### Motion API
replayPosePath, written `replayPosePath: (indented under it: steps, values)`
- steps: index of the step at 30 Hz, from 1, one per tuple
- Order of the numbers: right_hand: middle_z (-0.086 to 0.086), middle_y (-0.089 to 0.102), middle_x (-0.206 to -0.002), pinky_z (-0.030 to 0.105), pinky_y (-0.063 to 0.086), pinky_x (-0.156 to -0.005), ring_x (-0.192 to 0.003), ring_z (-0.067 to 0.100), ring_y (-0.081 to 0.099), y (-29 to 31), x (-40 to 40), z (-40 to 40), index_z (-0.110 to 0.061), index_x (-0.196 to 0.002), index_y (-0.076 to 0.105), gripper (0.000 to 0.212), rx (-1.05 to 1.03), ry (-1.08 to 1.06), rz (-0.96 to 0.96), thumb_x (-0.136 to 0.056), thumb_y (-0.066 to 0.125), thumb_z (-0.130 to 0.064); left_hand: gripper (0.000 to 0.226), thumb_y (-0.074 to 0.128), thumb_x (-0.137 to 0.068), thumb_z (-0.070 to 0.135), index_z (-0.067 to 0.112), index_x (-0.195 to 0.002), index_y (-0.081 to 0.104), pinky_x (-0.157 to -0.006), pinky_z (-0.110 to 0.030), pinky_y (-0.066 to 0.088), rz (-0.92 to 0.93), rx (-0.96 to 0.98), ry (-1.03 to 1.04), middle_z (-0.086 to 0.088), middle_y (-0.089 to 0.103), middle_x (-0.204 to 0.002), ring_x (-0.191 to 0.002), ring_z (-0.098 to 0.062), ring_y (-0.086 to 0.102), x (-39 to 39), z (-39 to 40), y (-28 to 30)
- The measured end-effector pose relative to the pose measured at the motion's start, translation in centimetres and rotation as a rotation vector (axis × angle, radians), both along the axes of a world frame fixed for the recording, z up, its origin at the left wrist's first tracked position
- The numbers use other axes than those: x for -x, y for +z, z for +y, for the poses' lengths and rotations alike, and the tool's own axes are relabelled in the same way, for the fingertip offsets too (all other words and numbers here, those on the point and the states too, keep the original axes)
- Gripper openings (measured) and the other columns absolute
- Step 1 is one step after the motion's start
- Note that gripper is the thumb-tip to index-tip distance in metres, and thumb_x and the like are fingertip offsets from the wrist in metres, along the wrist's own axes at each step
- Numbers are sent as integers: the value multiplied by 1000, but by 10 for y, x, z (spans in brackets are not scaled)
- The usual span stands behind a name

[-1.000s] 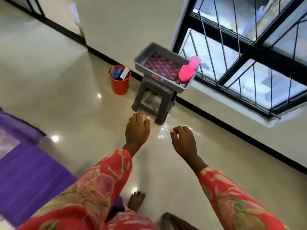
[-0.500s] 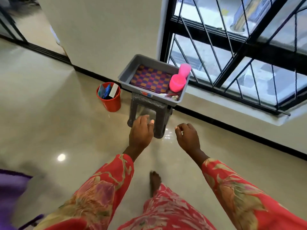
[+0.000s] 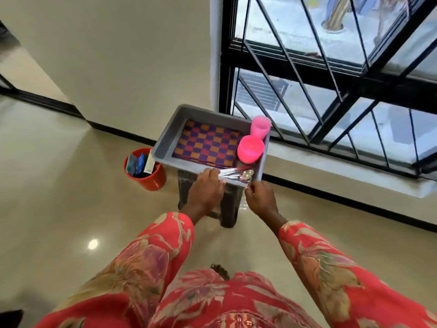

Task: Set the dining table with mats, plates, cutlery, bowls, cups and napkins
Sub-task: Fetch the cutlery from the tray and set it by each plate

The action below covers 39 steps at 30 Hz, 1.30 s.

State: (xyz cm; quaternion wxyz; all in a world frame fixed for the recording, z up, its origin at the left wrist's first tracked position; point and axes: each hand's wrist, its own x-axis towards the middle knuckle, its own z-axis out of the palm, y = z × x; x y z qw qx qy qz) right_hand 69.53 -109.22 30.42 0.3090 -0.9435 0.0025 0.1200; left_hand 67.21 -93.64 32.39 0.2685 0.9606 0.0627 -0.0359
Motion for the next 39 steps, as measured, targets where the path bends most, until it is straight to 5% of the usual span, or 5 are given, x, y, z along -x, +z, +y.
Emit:
replayPosePath:
  steps: [8, 22, 31, 39]
  values:
    - [24, 64, -106, 34, 41, -77, -100, 37, 57, -19, -68, 22, 2, -95, 64, 22, 64, -110, 170, -89, 51, -14, 34, 44, -97, 28, 9, -124, 48, -91, -37, 43, 125, -86, -148, -10, 50, -124, -111, -26, 49, -83, 25, -16]
    - [21, 63, -119, 34, 44, -91, -113, 35, 57, -114, -176, 96, 4, -113, 63, 31, -142, -761, 536, -90, 54, -15, 32, 41, -97, 27, 7, -121, 51, -94, -41, 43, 465, -91, -508, -9, 47, -127, -119, -30, 45, -207, 90, -121]
    - [22, 51, -130, 30, 41, -93, -124, 35, 47, -199, -235, 105, -5, -146, 23, 62, 4, -936, 568, -91, 51, -12, 32, 45, -96, 28, 7, -119, 54, -96, -40, 42, 578, -45, -539, -13, 49, -124, -118, -31, 46, -241, 77, -221]
    - [17, 60, -124, 30, 45, -90, -120, 31, 54, -224, -245, 106, 1, -119, 59, 31, 98, -966, 588, -92, 50, -11, 25, 47, -97, 27, 12, -113, 58, -93, -38, 44, 568, 47, -443, -7, 49, -119, -112, -25, 48, -245, 83, -247]
